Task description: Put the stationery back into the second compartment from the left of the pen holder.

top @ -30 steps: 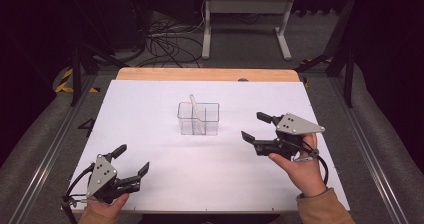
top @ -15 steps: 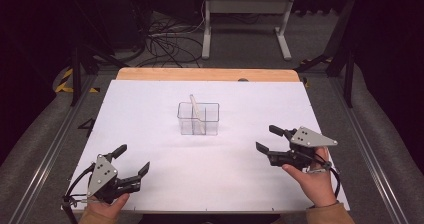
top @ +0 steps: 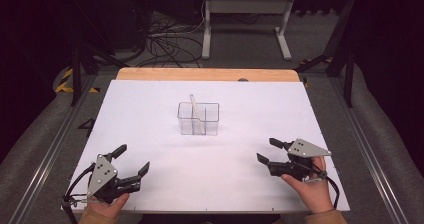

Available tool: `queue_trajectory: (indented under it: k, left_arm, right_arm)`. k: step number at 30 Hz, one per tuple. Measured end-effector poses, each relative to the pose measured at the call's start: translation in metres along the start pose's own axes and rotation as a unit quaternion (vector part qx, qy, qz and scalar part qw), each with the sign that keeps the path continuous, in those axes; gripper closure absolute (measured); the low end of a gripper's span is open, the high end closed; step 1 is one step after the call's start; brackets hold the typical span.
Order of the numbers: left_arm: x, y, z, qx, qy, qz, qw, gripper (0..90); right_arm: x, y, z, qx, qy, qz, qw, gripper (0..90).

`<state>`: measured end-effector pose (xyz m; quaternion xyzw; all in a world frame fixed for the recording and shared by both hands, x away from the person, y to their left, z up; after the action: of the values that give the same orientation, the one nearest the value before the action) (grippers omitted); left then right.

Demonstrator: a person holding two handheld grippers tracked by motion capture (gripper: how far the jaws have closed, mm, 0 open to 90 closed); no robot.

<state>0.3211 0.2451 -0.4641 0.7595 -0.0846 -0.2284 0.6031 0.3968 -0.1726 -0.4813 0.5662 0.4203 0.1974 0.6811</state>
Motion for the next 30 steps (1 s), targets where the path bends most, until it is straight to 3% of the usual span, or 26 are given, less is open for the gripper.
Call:
queue_trajectory:
  k: [13, 20, 24, 30]
  left_arm:
    - [0.002, -0.003, -0.003, -0.009, -0.003, -0.002, 1.0000, 13.8]
    - [0.006, -0.006, -0.004, 0.005, 0.001, -0.013, 0.9999, 13.6]
    - [0.006, -0.008, -0.006, 0.001, -0.002, -0.016, 0.9999, 13.5]
    - [0.011, -0.013, -0.008, -0.023, -0.008, -0.020, 0.9995, 13.4]
  right_arm:
    - [-0.003, -0.026, -0.006, 0.028, 0.009, -0.003, 0.9996, 28.2]
    - [-0.003, -0.030, -0.010, 0.018, -0.004, -0.002, 0.9998, 26.5]
    - [-0.002, -0.030, -0.009, 0.030, 0.000, -0.009, 0.9995, 25.2]
    - [-0.003, -0.030, -0.007, 0.020, -0.006, -0.010, 0.9997, 24.2]
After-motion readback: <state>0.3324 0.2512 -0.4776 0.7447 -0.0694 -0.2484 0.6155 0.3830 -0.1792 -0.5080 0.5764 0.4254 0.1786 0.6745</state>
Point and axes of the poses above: each handheld gripper's, and its own axes: x roughly forward along the jaws, y roughly out of its top, z roughly to its right, the point moved 7 cm from there along x, roughly forward along the jaws, and after that the axes turned 4 degrees about y, right-handed, at the moved point
